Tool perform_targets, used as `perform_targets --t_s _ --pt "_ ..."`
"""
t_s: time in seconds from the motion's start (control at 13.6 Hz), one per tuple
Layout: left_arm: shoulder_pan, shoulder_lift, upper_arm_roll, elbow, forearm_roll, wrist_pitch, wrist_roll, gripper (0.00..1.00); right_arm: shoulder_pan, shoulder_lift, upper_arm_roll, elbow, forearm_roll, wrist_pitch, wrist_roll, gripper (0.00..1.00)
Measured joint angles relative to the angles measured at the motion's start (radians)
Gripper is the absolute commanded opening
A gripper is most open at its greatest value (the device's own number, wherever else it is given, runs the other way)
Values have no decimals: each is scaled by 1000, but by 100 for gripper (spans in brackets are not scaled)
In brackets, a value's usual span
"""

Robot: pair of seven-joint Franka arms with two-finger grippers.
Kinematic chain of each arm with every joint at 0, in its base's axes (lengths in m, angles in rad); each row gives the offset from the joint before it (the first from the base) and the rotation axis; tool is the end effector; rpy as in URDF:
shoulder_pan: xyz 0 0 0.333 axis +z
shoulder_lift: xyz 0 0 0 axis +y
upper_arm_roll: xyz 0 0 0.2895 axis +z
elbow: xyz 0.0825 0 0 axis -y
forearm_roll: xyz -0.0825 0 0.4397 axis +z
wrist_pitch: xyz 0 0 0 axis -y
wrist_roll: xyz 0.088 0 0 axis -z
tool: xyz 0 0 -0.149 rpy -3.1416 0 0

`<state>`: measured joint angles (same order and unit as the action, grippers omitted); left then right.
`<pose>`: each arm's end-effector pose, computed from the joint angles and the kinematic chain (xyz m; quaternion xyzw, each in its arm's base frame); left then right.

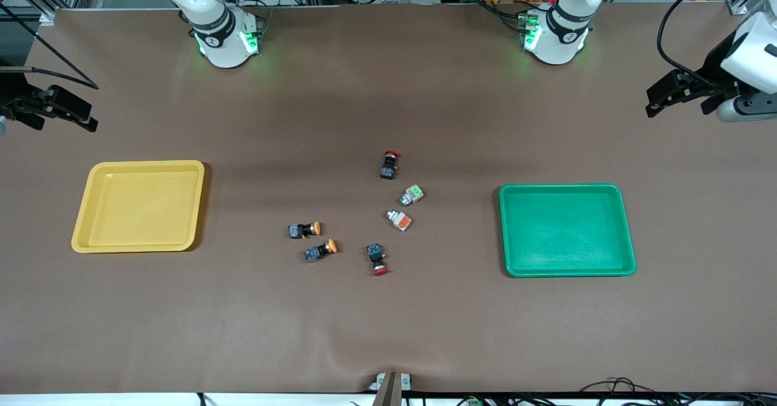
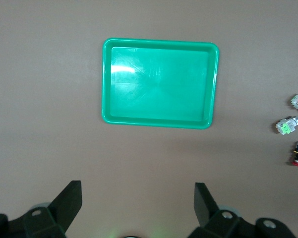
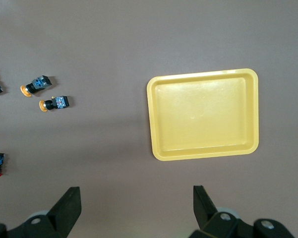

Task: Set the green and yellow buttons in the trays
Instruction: 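Reach the left gripper toward the green and orange switches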

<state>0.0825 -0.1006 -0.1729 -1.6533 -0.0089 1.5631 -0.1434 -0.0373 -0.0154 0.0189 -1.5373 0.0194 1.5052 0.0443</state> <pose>0.5782 -0.0574 0.5708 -0.9996 -0.0268 -0.0049 0.0036 0.5986 -0.0079 0.5772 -0.9994 0.0308 0.0085 0.0094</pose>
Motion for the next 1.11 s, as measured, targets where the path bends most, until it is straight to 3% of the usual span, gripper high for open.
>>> perform_targets --t_s 0.74,1.11 --pt "-5 38 -8 13 25 -15 0 100 0 1 0 -5 0 -1 0 100" --pt "-51 169 -74 4 18 32 -178 100 0 1 0 -6 0 -2 0 100"
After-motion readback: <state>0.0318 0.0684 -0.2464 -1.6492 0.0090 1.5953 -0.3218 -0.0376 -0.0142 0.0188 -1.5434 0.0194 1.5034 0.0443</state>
